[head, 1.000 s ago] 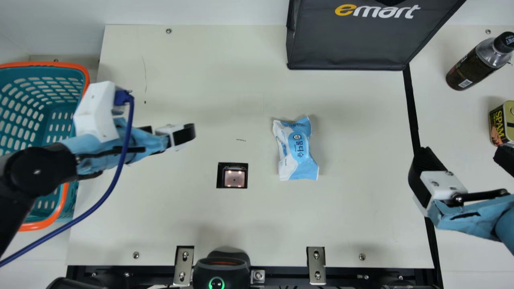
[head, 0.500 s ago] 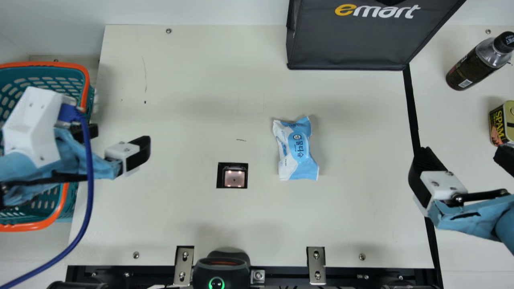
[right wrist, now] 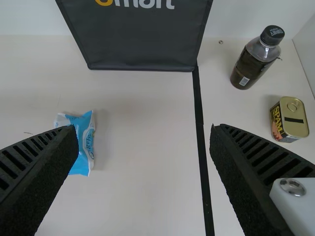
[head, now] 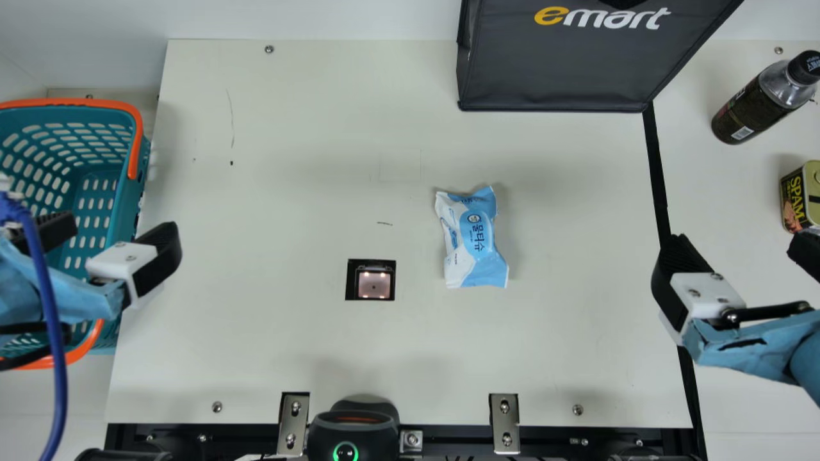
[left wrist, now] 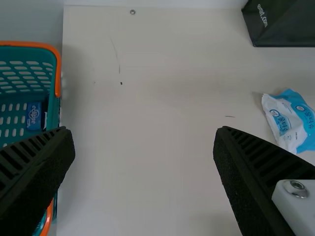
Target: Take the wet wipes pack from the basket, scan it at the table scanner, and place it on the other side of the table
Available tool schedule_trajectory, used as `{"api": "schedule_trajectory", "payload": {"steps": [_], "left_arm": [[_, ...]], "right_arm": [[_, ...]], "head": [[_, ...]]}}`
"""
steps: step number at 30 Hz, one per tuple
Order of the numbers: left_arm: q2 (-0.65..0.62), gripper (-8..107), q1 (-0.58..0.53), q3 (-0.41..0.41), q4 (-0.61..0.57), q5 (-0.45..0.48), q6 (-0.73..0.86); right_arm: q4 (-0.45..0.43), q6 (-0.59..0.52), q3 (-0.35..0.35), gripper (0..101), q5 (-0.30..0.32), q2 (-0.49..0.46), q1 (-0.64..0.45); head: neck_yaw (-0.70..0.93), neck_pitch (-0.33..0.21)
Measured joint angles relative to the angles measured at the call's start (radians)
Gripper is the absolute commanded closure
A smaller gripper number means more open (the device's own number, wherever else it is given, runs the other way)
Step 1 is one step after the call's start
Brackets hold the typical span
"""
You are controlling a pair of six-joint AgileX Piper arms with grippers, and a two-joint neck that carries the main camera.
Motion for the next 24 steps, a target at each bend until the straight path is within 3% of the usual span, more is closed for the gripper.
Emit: {"api": "schedule_trajectory", "payload": {"steps": [8, 18, 24], "left_arm": [[0.000, 9, 0.000, 0.000, 0.000, 0.000, -0.003], [0.000, 9, 0.000, 0.000, 0.000, 0.000, -0.003], [0.000, 9, 0.000, 0.000, 0.000, 0.000, -0.003]], "right_arm": [[0.013, 0.000, 0.016, 6, -0.007, 0.030, 0.038], [0.125, -0.090, 0.082, 6, 0.000, 0.104, 0.093], [0.162, -0.128, 0.097, 6, -0.054, 0.191, 0.093]], "head": [[0.000, 0.000], [0.000, 0.000], [0.000, 0.000]]}}
